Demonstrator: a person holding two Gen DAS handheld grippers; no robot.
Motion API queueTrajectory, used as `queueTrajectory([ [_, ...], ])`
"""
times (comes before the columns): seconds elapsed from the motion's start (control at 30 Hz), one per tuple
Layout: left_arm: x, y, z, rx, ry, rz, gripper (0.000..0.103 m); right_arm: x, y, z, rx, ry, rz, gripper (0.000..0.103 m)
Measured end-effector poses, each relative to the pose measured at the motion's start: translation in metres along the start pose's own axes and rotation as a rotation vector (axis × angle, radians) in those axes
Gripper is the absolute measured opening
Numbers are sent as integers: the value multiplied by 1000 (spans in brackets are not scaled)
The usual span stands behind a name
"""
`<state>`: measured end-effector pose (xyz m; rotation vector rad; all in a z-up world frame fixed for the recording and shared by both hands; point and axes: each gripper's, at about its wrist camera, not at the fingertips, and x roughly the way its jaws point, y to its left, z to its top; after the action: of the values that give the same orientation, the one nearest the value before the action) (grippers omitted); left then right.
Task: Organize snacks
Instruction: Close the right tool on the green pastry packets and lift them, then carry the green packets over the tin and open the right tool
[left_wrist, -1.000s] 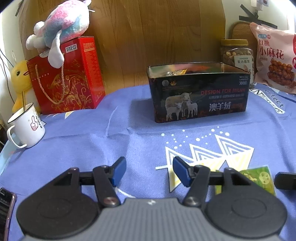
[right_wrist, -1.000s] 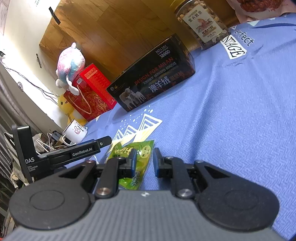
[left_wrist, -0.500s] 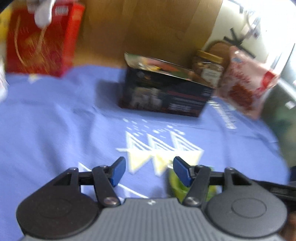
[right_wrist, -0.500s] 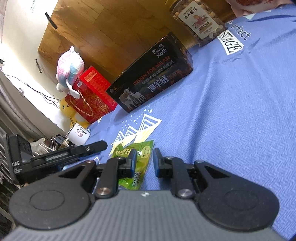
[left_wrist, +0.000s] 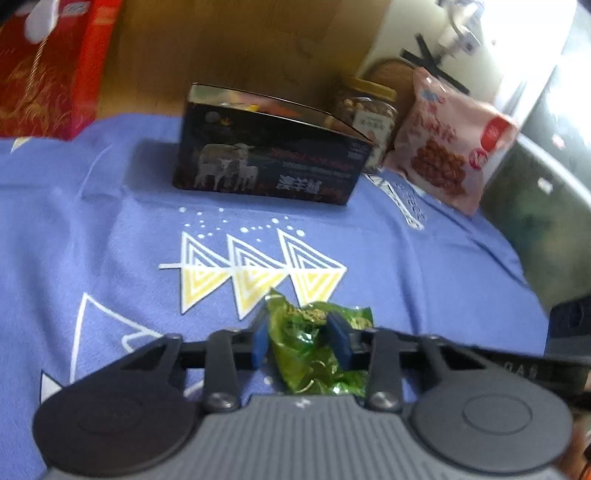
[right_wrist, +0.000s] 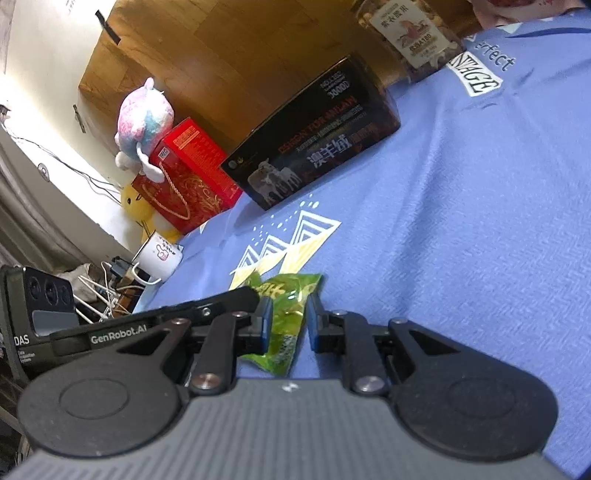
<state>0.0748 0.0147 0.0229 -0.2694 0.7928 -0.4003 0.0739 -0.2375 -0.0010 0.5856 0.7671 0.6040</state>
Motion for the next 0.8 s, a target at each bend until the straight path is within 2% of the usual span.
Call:
queueTrajectory([
  [0.03,-2,4,1,-22,0,-15,19,0,2,0,-11,-1,-6,23],
  [0.1,-6,15,4,-70,1,-45,11,1,4,0,-26,0,-7,26],
  [0.2,-10,24,5,-101,-13,-77,9,4,4,2,-21,3,6,30],
  [0.33,-12,20,9,-74,-39,-75,11,11,8,5,-42,12,10,30],
  [0.4,-5,18,10,-57,-16,-23,18,14,12,6,-67,4,-17,22],
  [0.43,0,18,8,-49,-2,-15,25,14,12,6,-68,-2,-33,19],
  [0.47,0,18,5,-51,-6,-16,26,15,10,7,-63,-8,-45,16],
  [0.57,-1,19,4,-53,-23,-40,16,16,8,7,-61,-12,-64,6],
  [0.63,-4,21,9,-75,-29,-68,11,17,10,8,-84,-8,-83,4],
  [0.7,-8,22,18,-88,-42,-103,10,17,14,10,-97,-8,-86,3],
  [0.8,-14,16,43,-51,-85,-112,10,15,23,23,-128,-44,-66,3],
])
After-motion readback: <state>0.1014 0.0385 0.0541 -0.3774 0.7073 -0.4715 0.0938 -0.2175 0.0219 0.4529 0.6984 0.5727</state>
